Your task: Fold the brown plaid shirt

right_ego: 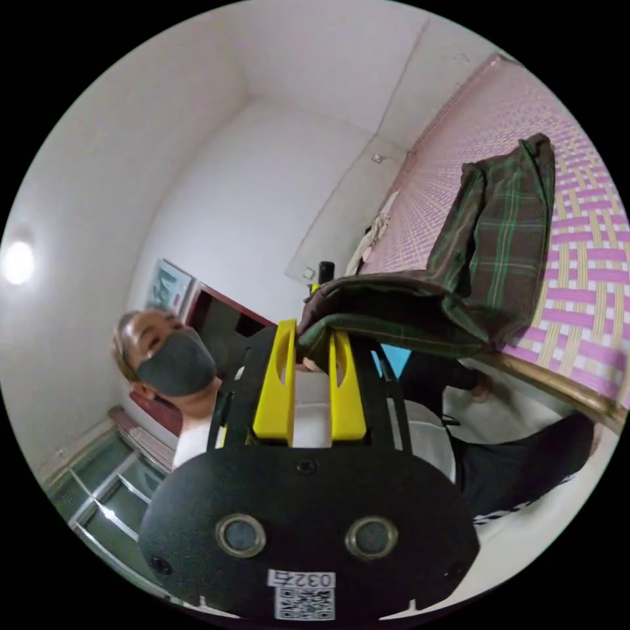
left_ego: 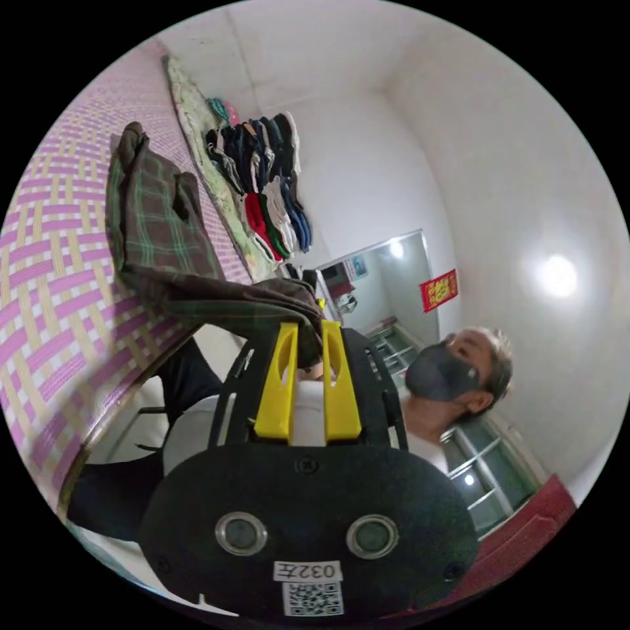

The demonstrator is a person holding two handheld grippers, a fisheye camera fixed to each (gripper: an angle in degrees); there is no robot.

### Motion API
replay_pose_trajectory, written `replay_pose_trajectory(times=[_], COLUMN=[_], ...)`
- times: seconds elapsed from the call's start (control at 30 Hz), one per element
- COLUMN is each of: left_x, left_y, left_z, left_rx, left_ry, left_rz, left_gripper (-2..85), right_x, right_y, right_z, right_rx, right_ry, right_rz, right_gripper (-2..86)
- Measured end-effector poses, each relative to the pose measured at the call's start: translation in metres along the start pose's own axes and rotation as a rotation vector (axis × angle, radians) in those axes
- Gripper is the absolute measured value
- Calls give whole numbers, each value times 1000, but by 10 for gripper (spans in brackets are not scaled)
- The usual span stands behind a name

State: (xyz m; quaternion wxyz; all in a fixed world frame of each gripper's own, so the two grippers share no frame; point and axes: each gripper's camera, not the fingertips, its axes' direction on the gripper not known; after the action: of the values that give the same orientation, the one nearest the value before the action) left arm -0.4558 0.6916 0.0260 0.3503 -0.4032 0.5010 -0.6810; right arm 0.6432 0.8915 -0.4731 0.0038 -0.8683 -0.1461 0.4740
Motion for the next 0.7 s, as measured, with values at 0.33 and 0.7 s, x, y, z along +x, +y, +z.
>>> replay_pose_trajectory(times=[0.33,0.7], left_x=[-98,-89], left_y=[-92,-37], left_z=[-21,-1], left_rx=[226,232], left_ry=[2,-425], left_rz=[-321,-55], left_gripper=[28,124], right_x=[98,90], right_y=[-63,-11], right_z=[-43,-18], right_rx=[263,233], right_ry=[-60,368], right_rz=[232,61], right_gripper=[86,128])
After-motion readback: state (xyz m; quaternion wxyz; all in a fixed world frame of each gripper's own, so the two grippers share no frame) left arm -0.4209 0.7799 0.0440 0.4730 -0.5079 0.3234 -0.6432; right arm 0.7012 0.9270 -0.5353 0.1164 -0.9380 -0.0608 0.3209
